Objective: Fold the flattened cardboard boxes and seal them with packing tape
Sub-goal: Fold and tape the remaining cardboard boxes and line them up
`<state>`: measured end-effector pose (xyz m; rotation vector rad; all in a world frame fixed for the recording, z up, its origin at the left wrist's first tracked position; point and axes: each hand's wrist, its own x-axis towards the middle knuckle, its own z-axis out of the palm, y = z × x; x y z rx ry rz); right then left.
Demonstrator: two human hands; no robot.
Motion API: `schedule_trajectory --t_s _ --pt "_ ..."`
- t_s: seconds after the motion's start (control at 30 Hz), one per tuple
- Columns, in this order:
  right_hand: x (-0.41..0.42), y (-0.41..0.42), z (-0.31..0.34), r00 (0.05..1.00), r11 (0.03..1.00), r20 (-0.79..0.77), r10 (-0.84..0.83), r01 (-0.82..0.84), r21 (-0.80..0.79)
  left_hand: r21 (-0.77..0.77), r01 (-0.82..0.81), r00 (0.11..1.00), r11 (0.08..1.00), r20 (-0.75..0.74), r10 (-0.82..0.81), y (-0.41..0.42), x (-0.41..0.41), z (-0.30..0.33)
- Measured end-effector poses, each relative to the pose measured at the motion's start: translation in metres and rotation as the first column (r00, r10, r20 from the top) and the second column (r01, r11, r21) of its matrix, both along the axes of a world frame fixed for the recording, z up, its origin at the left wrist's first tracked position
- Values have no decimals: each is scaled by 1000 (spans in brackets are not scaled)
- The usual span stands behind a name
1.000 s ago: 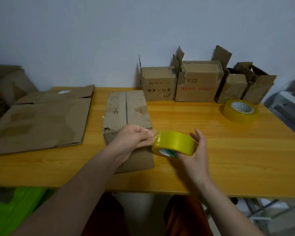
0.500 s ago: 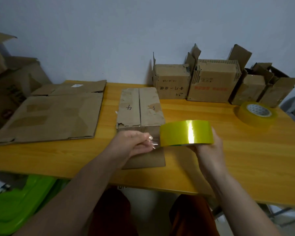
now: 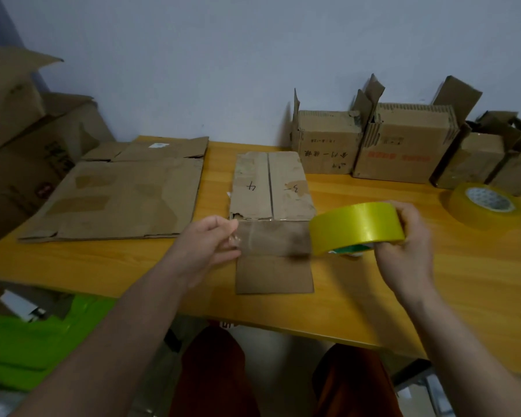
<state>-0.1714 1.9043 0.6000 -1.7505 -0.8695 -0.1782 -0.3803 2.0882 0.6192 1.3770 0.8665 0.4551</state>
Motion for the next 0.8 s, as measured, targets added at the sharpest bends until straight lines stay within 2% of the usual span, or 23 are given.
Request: schedule_trajectory --t_s 0.07,0.13,0.2,0.27,0.33,0.47,0.63,0.8 --pt "-1 1 2 1000 1000 -22 16 -16 6 59 -29 999 998 27 27 -1 0 -2" --pt "-2 0 3 999 998 -17 40 -41 -50 210 -22 999 977 -33 29 -2 -1 -2" --pt "-1 -3 6 996 988 34 87 -82 -132 350 -9 994 937 -97 46 0 -2 0" --pt "8 -5 11 986 968 148 81 -42 -245 412 -49 988 910 -115 105 7 -5 0" --pt "21 -7 13 952 924 304 34 86 -373 422 -97 977 901 -133 167 16 -9 -1" --pt "28 -3 12 975 891 218 -28 123 -437 374 -75 973 924 -176 150 24 -3 -4" --pt "31 7 16 966 842 256 -40 171 -512 319 -186 960 929 -144 242 31 13 -6" --pt "34 22 22 945 810 325 -47 227 -541 233 -245 939 941 -186 290 44 26 -3"
